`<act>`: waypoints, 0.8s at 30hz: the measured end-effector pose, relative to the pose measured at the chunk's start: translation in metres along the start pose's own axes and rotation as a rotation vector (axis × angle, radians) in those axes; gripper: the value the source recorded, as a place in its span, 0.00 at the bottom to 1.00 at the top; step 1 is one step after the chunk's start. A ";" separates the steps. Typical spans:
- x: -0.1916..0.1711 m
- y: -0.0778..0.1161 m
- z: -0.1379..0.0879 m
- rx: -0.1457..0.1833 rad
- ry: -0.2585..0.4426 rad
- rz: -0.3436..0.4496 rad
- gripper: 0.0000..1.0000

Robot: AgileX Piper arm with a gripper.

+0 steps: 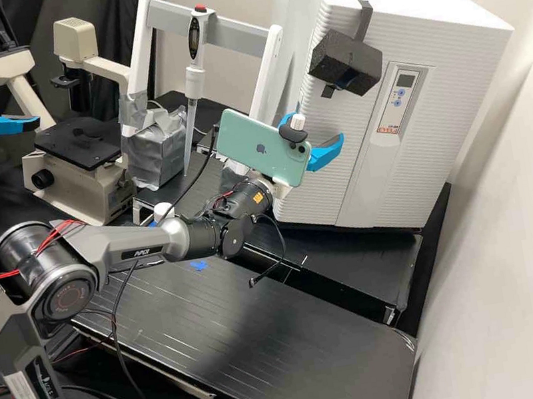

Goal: Open the door

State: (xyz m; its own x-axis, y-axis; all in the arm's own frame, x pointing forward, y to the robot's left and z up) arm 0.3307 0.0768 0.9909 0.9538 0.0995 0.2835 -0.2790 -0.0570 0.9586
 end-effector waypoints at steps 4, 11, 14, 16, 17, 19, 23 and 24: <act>-0.001 0.000 -0.001 -0.010 0.006 -0.005 0.00; -0.001 -0.001 -0.002 -0.023 0.021 -0.011 0.00; -0.001 -0.001 -0.002 -0.023 0.021 -0.011 0.00; -0.001 -0.001 -0.002 -0.024 0.021 -0.012 0.00; -0.002 -0.002 -0.001 -0.025 0.020 -0.014 0.00; -0.002 -0.002 -0.001 -0.024 0.024 -0.013 0.00; -0.003 -0.002 -0.001 -0.025 0.031 -0.007 0.00; -0.003 -0.002 -0.001 -0.027 0.032 -0.010 0.00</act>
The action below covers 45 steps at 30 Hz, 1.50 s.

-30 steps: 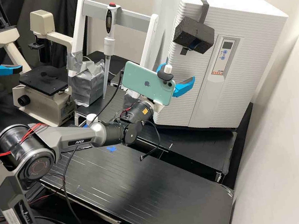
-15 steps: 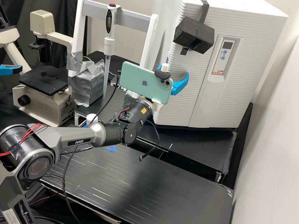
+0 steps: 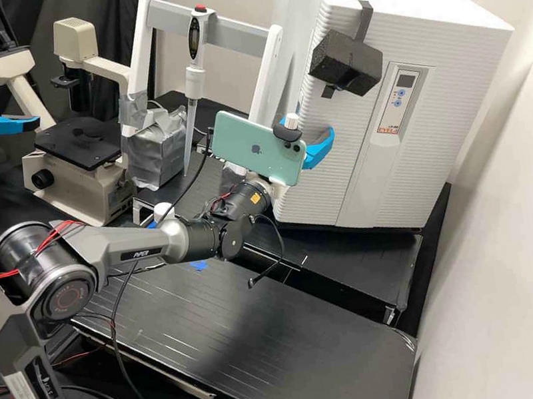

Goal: Open the door

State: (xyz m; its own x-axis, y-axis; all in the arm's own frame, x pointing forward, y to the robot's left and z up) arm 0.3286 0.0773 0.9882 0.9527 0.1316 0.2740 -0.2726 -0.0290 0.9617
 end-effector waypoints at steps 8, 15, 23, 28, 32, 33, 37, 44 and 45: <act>-0.011 0.003 0.009 0.019 0.016 0.018 0.00; -0.044 0.014 0.019 0.065 0.018 0.077 0.00; -0.085 0.014 0.033 0.126 -0.025 0.169 0.00; -0.094 0.012 0.038 0.155 -0.029 0.212 0.00; -0.096 0.011 0.038 0.133 -0.029 0.213 1.00; -0.097 0.011 0.039 0.126 -0.025 0.218 1.00; -0.106 0.011 0.042 0.115 -0.036 0.234 1.00; -0.156 0.019 0.032 0.093 0.001 0.332 1.00; -0.163 0.019 0.025 0.092 0.033 0.341 1.00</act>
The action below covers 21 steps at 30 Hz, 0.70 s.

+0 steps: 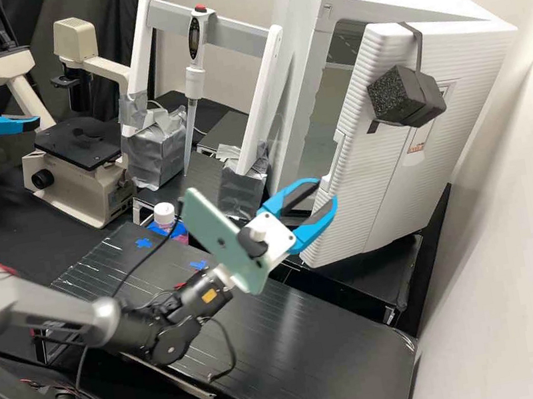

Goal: Open the door

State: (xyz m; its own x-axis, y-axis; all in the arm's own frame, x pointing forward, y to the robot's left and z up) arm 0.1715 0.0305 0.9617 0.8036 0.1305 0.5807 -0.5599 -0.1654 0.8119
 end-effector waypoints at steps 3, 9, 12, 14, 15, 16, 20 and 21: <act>-0.018 -0.002 -0.021 0.002 0.092 -0.005 1.00; -0.049 -0.038 -0.071 0.050 0.350 -0.184 1.00; -0.058 -0.056 -0.084 0.039 0.404 -0.270 1.00; -0.060 -0.065 -0.089 0.050 0.396 -0.298 1.00; -0.061 -0.069 -0.090 0.055 0.384 -0.299 1.00; -0.062 -0.073 -0.090 0.061 0.367 -0.297 1.00; -0.064 -0.093 -0.083 0.066 0.303 -0.321 1.00; -0.064 -0.097 -0.081 0.063 0.293 -0.334 1.00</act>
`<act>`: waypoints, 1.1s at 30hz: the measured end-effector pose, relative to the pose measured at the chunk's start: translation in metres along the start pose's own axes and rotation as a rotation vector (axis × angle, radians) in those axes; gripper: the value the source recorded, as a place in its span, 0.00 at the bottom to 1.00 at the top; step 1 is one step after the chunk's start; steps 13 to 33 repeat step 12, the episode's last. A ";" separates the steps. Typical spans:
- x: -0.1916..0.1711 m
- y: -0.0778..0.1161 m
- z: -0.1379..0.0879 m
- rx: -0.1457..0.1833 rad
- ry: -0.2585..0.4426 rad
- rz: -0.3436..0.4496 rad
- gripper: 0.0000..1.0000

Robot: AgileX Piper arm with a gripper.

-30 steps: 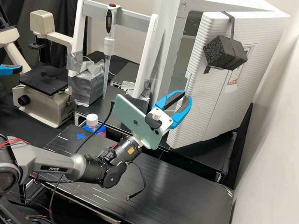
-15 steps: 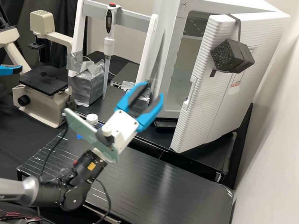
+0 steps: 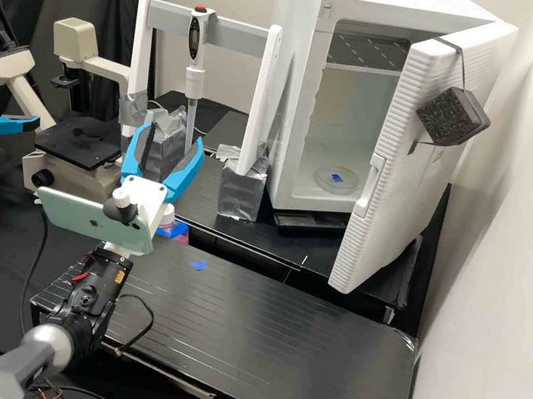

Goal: Open the door

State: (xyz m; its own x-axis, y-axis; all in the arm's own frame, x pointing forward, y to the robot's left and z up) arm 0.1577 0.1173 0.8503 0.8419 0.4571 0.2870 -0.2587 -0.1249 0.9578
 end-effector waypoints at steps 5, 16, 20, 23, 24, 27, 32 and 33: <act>0.004 -0.017 0.012 -0.014 -0.058 -0.069 1.00; 0.007 -0.025 0.027 -0.038 -0.125 -0.098 1.00; 0.007 -0.025 0.027 -0.038 -0.125 -0.098 1.00; 0.007 -0.025 0.027 -0.038 -0.125 -0.098 1.00; 0.007 -0.025 0.027 -0.038 -0.125 -0.098 1.00; 0.007 -0.025 0.027 -0.038 -0.125 -0.098 1.00; 0.007 -0.025 0.027 -0.038 -0.125 -0.098 1.00; 0.007 -0.025 0.027 -0.038 -0.125 -0.098 1.00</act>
